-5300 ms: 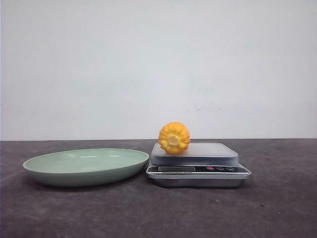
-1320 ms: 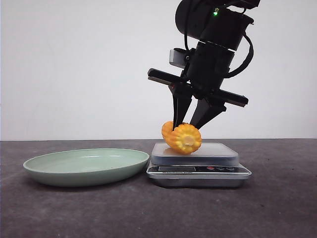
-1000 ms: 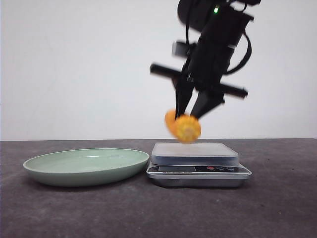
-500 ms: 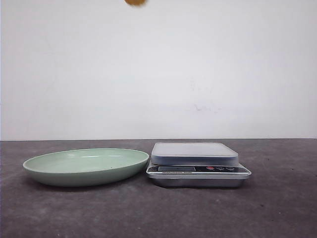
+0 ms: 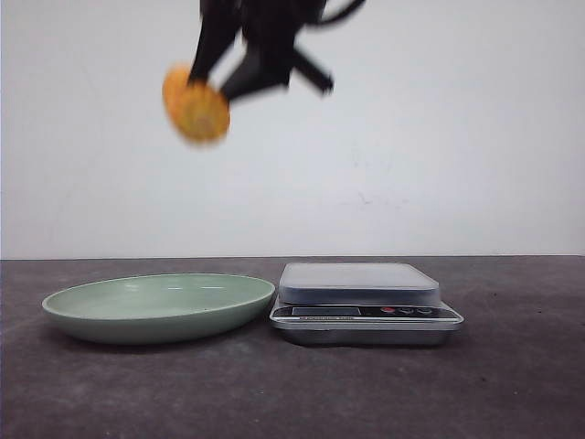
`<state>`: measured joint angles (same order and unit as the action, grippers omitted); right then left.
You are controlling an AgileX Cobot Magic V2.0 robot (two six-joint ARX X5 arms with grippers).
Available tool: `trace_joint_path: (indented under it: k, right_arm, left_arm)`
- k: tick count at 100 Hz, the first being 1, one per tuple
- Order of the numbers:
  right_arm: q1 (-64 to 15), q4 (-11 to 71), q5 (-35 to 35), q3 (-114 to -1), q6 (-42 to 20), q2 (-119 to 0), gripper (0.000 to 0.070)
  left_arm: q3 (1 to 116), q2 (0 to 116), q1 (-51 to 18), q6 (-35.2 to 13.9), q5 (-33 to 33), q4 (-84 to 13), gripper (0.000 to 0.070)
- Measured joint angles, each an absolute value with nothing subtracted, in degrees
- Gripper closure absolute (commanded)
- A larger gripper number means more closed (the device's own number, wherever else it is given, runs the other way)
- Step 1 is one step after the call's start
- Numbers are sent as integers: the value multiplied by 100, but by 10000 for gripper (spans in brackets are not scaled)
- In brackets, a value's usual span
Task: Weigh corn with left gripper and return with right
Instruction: 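Carry the corn over the green plate, lower it and release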
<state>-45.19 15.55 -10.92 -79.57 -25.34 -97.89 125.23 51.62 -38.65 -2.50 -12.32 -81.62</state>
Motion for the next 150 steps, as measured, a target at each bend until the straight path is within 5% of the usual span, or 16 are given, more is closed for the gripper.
trace_joint_path:
  k: [46,52,64,73,80,109,114,133,150]
  right_arm:
    - [-4574,2062,-1789,-7955,-3028,-11142,683]
    - [-4574,2025,-1782,-7955,-3052,-11139,588]
    - [-4574,1881,-1789,-7955,-3063,-11137,246]
    - [-4571,1778,-1802,-7955,-3122,-11137,111]
    - [-4571,1717,-1804,-7955,-3166,-11137,84]
    - [-4440,1522,-1804,-8300,-3197,-11074,100]
    - [-4399,1549,-1802,-8484,-3194,-10960,182]
    - [-4333,1865,-1623,-9109,-2759,-9968,683]
    - [-4464,2414,-666,-9133,-1809,-8888,700]
  left_arm:
    - [12523,5162,-3865,-309,-1232,-8162,699]
    - [12523,5162,-3865,-331,-1232,-8162,699]
    - [12523,5162,-3865,-381,-1232,-8165,699]
    - [12523,5162,-3865,-384,-1232,-8165,699]
    - [12523,5162,-3865,-384,-1232,-8165,700]
    - [12523,5162,-3865,-386,-1232,-8165,699]
    - [12519,5162,-3865,-386,-1232,-8162,699]
    - [12453,5162,-3865,-384,-1251,-8165,700]
    - [12331,5162,-3865,-386,-1365,-8165,699]
